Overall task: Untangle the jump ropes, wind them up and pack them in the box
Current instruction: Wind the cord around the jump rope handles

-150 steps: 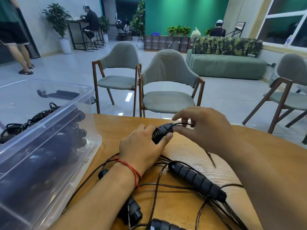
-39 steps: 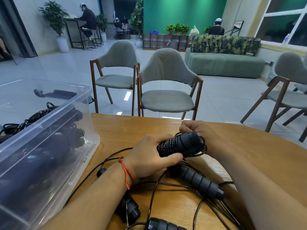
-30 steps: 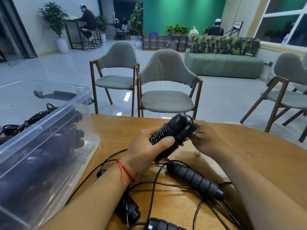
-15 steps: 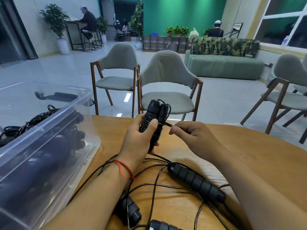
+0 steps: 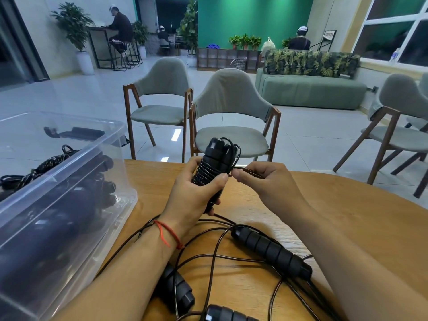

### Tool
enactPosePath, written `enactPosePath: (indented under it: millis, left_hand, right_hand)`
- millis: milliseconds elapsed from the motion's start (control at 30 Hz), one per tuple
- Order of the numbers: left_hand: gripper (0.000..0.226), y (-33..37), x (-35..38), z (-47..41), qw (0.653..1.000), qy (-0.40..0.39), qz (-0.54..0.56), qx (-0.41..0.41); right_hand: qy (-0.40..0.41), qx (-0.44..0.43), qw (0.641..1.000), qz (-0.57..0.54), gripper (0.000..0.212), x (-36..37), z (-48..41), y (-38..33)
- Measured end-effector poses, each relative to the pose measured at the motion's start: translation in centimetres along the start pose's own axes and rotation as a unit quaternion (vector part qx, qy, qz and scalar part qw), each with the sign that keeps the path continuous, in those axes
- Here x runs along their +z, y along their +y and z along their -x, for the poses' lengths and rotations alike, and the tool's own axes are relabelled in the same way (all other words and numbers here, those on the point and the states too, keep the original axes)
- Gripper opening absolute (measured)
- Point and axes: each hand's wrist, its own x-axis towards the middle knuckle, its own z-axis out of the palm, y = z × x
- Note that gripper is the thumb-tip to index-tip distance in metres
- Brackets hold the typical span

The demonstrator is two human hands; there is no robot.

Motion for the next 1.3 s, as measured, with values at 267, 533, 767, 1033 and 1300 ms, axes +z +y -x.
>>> enactPosePath:
  millis: [267, 533, 767, 1033, 1300]
  left_hand:
    - [0.034, -0.2, -0.3, -0.1, 0.999, 0.036, 0.01, -0.007]
    - [0.028, 0.0, -0.3, -0.2, 0.997, 0.059, -0.049, 0.013]
    - [0.038, -0.1, -0.2, -0.2, 0.984, 0.107, -0.143, 0.023]
    - [0.06, -0.6, 1.1, 0.7, 0.852, 0.074, -0.504, 0.124]
    - [0.056, -0.2, 1.6, 1.2, 0.918, 0.025, -0.384, 0.093]
  right_hand:
    - [-0.062, 0.004, 0.998, 0.027, 0.018, 0.8, 0.5, -0.1]
    - [-0.055, 0.015, 0.987, 0.15, 0.035, -0.4, -0.1, -1.5]
    - [-0.083, 0.027, 0.978, 0.187, 0.034, -0.2, 0.3, -2.7]
    - [-0.087, 0.018, 0.966, 0.243, 0.031, 0.2, 0.8, -3.7]
    - [-0.066, 0.015, 0.961, 0.267, 0.029, 1.7, 1.4, -3.7]
